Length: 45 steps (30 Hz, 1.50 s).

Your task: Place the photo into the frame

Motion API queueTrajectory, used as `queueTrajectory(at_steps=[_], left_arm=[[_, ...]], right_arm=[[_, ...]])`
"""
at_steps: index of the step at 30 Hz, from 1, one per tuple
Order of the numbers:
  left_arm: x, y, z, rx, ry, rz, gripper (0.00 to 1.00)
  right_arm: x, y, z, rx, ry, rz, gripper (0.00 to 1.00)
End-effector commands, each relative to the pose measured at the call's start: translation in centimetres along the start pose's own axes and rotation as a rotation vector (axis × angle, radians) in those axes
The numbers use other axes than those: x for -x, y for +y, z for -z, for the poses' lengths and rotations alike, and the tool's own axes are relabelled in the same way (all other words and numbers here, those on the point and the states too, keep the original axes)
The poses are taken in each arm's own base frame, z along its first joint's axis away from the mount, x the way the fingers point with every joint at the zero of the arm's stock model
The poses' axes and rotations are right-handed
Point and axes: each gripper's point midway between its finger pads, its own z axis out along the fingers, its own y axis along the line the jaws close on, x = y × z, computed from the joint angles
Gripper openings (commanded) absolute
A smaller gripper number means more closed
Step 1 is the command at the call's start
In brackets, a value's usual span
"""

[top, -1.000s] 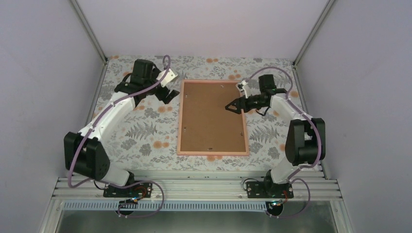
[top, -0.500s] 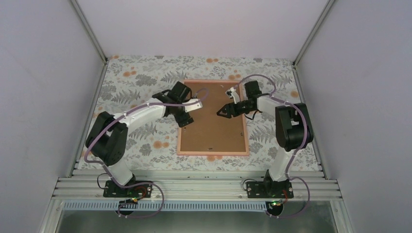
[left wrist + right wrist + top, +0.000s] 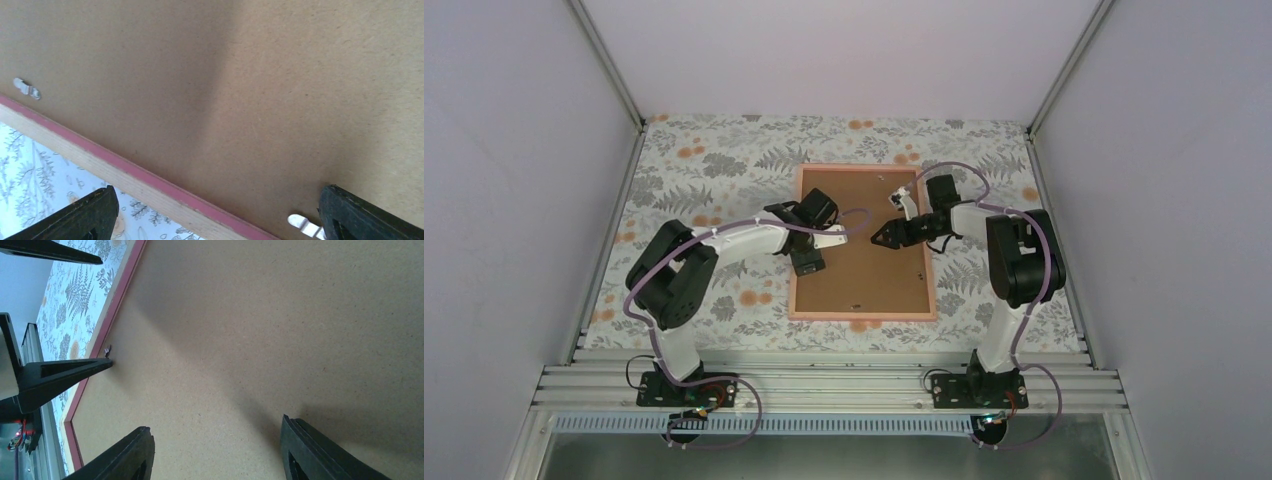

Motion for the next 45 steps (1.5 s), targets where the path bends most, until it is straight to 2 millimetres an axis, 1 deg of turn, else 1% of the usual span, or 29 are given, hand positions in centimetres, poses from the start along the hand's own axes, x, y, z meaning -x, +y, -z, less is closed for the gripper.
queueTrajectory(at_steps=[1, 5, 8, 14, 19, 26, 31, 33, 36, 38, 40, 42, 45], left_arm=[[-0.9, 0.9, 0.0, 0.075, 0.053, -0.039, 1.0], [-2.5, 0.9, -0.6, 0.102, 0.117, -0.061, 1.0], [-3.4, 0.8, -0.6, 0.106, 0.15, -0.076, 1.0], [-4.6, 0.7, -0.1, 0.088, 0.201, -0.113, 1.0], [-5.4, -0.1, 0.2, 0.033, 0.23, -0.162, 1.0], [-4.7, -1.3, 1.1, -0.072, 0.21, -0.213, 1.0], [-2.9, -0.2, 2.2, -0.106, 0.147, -0.166, 1.0], [-1.9, 0.8, 2.7, -0.102, 0.111, -0.128, 1.0], [-0.1, 2.4, 4.0, -0.096, 0.025, -0.053, 1.0], [1.0, 1.5, 5.2, -0.169, -0.055, -0.059, 1.0], [1.0, -0.8, 6.2, -0.267, -0.107, -0.133, 0.99], [0.1, -3.3, 7.1, -0.36, -0.142, -0.22, 0.96], [-1.5, -5.2, 7.0, -0.408, -0.154, -0.313, 0.9]], right_arm=[[-2.0, -1.8, -1.2, -0.067, 0.047, -0.034, 0.63], [-2.3, -2.2, -1.2, -0.09, 0.055, -0.04, 0.62], [-2.6, -2.6, -1.2, -0.109, 0.064, -0.039, 0.61], [-3.1, -2.8, -1.3, -0.117, 0.075, -0.042, 0.6], [-3.2, -2.8, -1.4, -0.113, 0.078, -0.044, 0.6], [-3.2, -2.9, -1.4, -0.111, 0.076, -0.047, 0.59], [-3.1, -2.9, -1.2, -0.111, 0.072, -0.049, 0.59], [-3.1, -2.8, -1.2, -0.107, 0.07, -0.049, 0.6], [-3.0, -2.6, -1.1, -0.099, 0.065, -0.047, 0.59], [-3.0, -2.6, -1.2, -0.1, 0.065, -0.047, 0.59], [-3.1, -2.7, -1.2, -0.102, 0.067, -0.049, 0.59], [-3.2, -2.8, -1.3, -0.099, 0.069, -0.053, 0.59], [-3.2, -2.8, -1.4, -0.097, 0.069, -0.056, 0.59]])
